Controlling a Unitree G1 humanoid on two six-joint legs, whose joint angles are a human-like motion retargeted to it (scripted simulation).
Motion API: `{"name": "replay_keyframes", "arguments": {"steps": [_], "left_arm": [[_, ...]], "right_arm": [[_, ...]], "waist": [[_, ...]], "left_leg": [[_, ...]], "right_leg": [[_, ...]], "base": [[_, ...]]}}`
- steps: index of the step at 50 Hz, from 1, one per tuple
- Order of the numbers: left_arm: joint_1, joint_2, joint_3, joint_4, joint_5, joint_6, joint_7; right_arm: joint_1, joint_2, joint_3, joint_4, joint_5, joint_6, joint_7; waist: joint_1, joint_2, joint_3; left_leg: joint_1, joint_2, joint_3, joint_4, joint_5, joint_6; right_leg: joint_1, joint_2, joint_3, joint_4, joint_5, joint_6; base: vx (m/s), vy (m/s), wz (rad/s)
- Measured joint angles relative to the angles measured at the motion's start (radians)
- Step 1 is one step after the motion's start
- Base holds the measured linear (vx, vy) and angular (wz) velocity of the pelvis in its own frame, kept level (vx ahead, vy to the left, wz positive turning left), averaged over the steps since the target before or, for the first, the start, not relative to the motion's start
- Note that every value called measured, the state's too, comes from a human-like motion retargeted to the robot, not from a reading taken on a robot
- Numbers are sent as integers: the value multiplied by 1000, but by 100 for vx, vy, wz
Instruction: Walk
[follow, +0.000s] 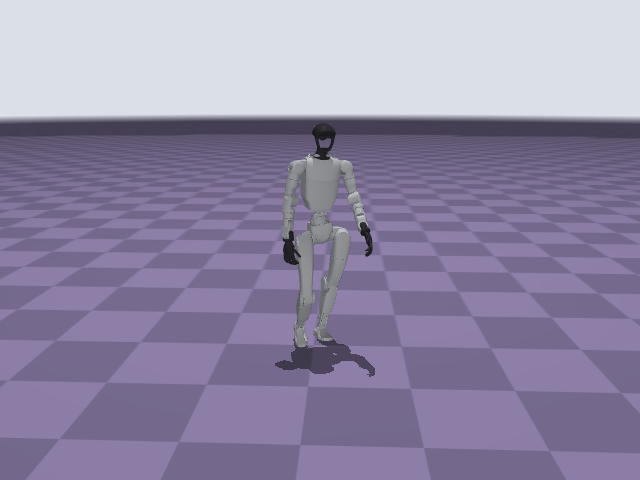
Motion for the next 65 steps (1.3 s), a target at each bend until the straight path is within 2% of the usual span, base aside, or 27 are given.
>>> {"name": "replay_keyframes", "arguments": {"steps": [5, 8, 10, 12, 16, 18, 20, 22, 24, 27, 30, 33, 39, 42, 45, 47, 50, 52, 53, 56, 60, 62, 65], "left_arm": [[-80, 2, 28, -61, 12, -19, 9], [-89, -1, 26, -80, 32, -31, 7], [-15, -31, 8, -97, 55, -49, 15], [-38, -22, 7, -80, 54, -40, -18], [63, -54, -8, -14, 71, -32, -74], [133, -71, -26, 39, 85, -23, -103], [203, -82, -45, 94, 103, -8, -130], [257, -85, -61, 141, 127, 11, -149], [298, -82, -73, 173, 144, 27, -160], [344, -65, -79, 191, 157, 35, -164], [375, -47, -67, 181, 153, 30, -163], [397, -40, -48, 162, 139, 16, -154], [409, -51, -25, 142, 128, -5, -134], [404, -56, -21, 138, 130, -5, -131], [383, -57, -30, 142, 129, -4, -128], [360, -57, -36, 140, 117, 0, -123], [314, -50, -37, 113, 85, 5, -107], [269, -36, -35, 80, 62, 7, -94], [243, -30, -35, 61, 51, 7, -88], [160, -12, -29, 11, 25, 4, -68], [35, 7, -1, -43, 4, 3, -42], [-15, 10, 10, -67, 6, -3, -33], [-73, 9, 21, -97, 22, -15, -33]], "right_arm": [[64, -34, -45, 4, 9, 18, 8], [93, -39, -56, 7, 13, 23, 17], [155, -17, -49, 9, 11, 20, 3], [121, -34, -62, 15, 16, 26, 30], [101, -25, -59, 26, 31, 22, 42], [84, -18, -54, 24, 46, 19, 39], [55, -14, -45, 7, 61, 15, 26], [12, -17, -35, -25, 67, 8, -1], [-46, -23, -26, -61, 70, 2, -38], [-152, -33, -17, -111, 78, -8, -92], [-268, -42, -17, -153, 92, -16, -128], [-359, -48, -22, -193, 112, -31, -147], [-458, -34, -24, -243, 107, -55, -135], [-450, -17, -15, -251, 94, -59, -115], [-405, 7, -1, -229, 81, -58, -84], [-354, 26, 10, -189, 75, -53, -54], [-266, 51, 29, -114, 71, -35, -1], [-216, 58, 37, -67, 55, -20, 25], [-193, 55, 39, -45, 44, -12, 35], [-121, 34, 32, 3, 10, 2, 51], [-41, -13, -2, 35, -20, 11, 70], [-1, -33, -23, 41, -20, 18, 78], [51, -59, -52, 41, -12, 31, 89]], "waist": [[-17, 77, 8], [-11, 88, -11], [40, 77, -45], [3, 99, -39], [4, 138, -44], [7, 168, -53], [15, 202, -65], [33, 221, -73], [56, 220, -73], [93, 194, -64], [123, 156, -49], [146, 126, -34], [154, 90, -43], [152, 79, -57], [150, 31, -63], [144, -15, -66], [128, -72, -66], [115, -78, -61], [105, -78, -57], [72, -64, -40], [28, -3, -10], [8, 26, 2], [-10, 75, 7]], "left_leg": [[117, 73, -30, -49, -44, -19], [131, 89, -30, -18, -91, -28], [136, 83, 12, 33, -126, -35], [137, 105, -47, 115, -166, -46], [97, 164, -65, 423, -194, -98], [30, 215, -59, 657, -158, -145], [-71, 279, -48, 919, -72, -198], [-182, 334, -33, 1132, -3, -217], [-295, 379, -9, 1285, 2, -196], [-457, 426, 38, 1388, -67, -130], [-592, 429, 84, 1306, -126, -85], [-661, 396, 129, 1059, -130, -75], [-617, 244, 140, 291, -6, -104], [-582, 201, 128, 165, 34, -95], [-544, 136, 128, 205, 80, -67], [-523, 79, 130, 260, 84, -39], [-463, 0, 121, 283, 59, -1], [-399, -13, 105, 258, 35, 11], [-363, -24, 97, 236, 25, 17], [-239, -37, 68, 155, 7, 19], [-58, 0, 21, 23, 5, -2], [15, 21, 1, -17, -5, -9], [93, 67, -19, -51, -31, -20]], "right_leg": [[2, 115, -31, -613, 79, 42], [23, 157, -11, -910, 140, 69], [11, 189, 41, -950, 174, 71], [51, 193, 2, -977, 210, 71], [102, 253, -9, -874, 250, 42], [121, 297, -20, -819, 241, 15], [139, 348, -33, -786, 211, -25], [160, 384, -37, -775, 170, -63], [192, 400, -26, -780, 137, -84], [255, 398, 12, -810, 105, -88], [333, 375, 54, -865, 85, -77], [419, 344, 87, -914, 61, -70], [519, 276, 101, -900, -18, -56], [532, 259, 113, -793, -77, -48], [532, 207, 132, -616, -118, -10], [512, 158, 143, -457, -68, 52], [430, 99, 145, -164, 141, 159], [343, 79, 116, 17, 237, 159], [296, 60, 111, 94, 242, 159], [158, 2, 83, 225, 145, 101], [15, -4, 11, 104, 17, 16], [-19, 17, -19, -74, 4, 10], [-21, 92, -34, -457, 51, 35]], "base": [[-3, -1, 27], [-2, -2, 17], [-2, -5, -35], [6, -4, 66], [4, -6, 24], [1, -7, 15], [-1, -6, 12], [-2, -5, 0], [-3, -5, -12], [-1, -1, -6], [0, 0, 0], [0, 0, 0], [0, 0, 0], [0, 2, -12], [0, 0, 0], [0, 0, 0], [0, 0, 0], [0, 0, 0], [0, 8, 4], [0, 9, 6], [0, 0, 5], [-1, 0, 25], [-2, -1, 25]]}}
